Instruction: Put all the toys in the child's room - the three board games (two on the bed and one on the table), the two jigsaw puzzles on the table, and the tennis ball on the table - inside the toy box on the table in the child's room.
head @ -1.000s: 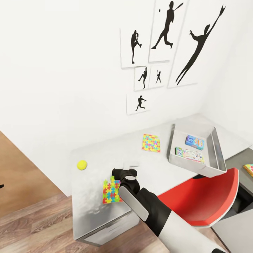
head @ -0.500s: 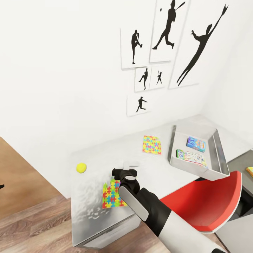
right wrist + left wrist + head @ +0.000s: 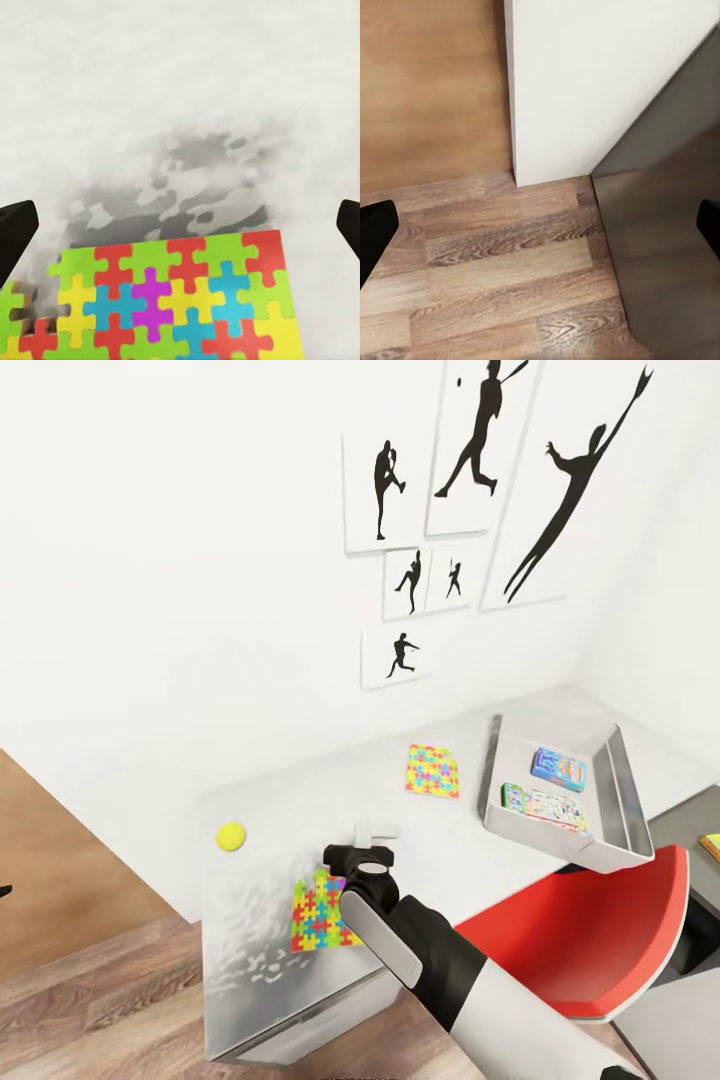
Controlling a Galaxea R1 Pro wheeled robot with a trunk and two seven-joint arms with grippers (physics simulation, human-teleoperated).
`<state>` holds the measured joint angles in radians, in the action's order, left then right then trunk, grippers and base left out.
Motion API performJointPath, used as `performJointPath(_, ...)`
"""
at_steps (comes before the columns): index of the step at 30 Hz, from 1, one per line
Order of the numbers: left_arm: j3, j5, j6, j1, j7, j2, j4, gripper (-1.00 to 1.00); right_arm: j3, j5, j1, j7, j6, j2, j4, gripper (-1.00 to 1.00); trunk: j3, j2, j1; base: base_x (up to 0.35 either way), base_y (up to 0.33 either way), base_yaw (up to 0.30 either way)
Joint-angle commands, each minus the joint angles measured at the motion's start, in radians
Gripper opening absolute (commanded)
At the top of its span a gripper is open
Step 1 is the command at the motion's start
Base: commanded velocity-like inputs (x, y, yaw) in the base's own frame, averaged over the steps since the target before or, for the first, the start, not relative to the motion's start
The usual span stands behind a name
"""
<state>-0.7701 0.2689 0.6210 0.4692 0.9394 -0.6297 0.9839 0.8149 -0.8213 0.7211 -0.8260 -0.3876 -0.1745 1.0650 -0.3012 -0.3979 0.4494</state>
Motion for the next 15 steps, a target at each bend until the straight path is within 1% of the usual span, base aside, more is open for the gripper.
performJointPath(1, -0.003, 0.007, 0.008, 0.002, 0.008, 0.0, 0.001, 1.0, 0.001, -0.004, 0.001, -0.007, -0.005, 0.0, 0.0, 1.0, -0.003, -0.002, 0.001, 0.0, 0.0, 0.0)
performJointPath(15, -0.004, 0.007, 0.009, 0.002, 0.009, -0.004, 0.001, 1.0, 0.001, -0.002, 0.001, -0.007, -0.004, 0.0, -0.002, 1.0, -0.025, -0.002, 0.001, 0.0, 0.0, 0.0)
